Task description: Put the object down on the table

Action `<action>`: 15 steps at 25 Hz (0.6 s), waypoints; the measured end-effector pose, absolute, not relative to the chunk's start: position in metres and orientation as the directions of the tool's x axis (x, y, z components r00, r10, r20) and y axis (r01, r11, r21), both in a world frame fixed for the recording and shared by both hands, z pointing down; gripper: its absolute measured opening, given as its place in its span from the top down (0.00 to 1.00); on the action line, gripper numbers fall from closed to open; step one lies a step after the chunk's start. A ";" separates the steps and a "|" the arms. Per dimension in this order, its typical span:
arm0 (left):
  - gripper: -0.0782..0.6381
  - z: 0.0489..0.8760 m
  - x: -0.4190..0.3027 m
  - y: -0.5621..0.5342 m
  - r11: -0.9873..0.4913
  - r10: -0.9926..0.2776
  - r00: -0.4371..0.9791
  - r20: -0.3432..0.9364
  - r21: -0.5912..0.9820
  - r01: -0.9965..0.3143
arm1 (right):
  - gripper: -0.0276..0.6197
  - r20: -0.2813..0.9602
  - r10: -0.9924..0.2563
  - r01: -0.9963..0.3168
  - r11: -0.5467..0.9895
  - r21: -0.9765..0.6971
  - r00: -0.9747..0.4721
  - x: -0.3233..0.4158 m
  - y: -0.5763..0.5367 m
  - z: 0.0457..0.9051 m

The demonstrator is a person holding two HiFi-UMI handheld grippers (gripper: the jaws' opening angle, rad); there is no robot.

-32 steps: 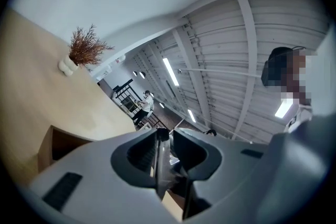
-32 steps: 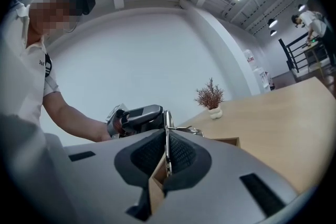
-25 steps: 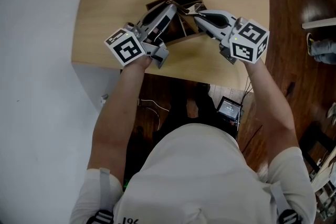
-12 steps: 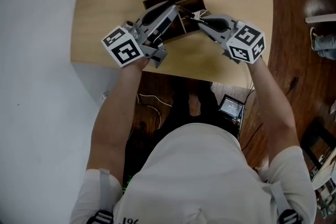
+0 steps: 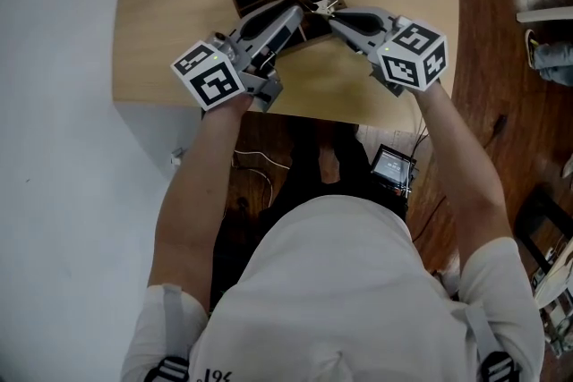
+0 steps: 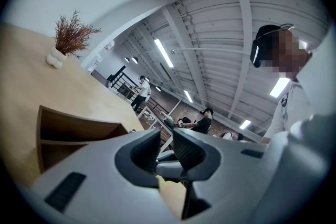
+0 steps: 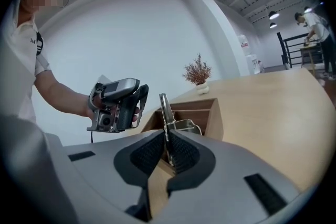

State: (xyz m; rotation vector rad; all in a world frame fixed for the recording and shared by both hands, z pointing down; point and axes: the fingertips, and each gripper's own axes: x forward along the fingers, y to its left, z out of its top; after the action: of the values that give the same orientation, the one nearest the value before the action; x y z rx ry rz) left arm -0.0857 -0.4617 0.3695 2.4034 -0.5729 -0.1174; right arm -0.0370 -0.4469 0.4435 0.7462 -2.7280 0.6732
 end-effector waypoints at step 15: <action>0.79 0.363 -0.087 -0.427 -0.690 -0.456 0.887 0.073 0.600 -0.404 | 0.88 0.333 -0.574 -0.664 0.636 -0.394 -0.748 -0.003 -0.436 0.435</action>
State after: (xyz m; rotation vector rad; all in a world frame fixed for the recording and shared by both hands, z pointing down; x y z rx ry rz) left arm -0.0871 -0.4269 0.3633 2.4185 -0.6168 -0.1081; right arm -0.0031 -0.4363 0.4354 1.0233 -2.6792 0.7514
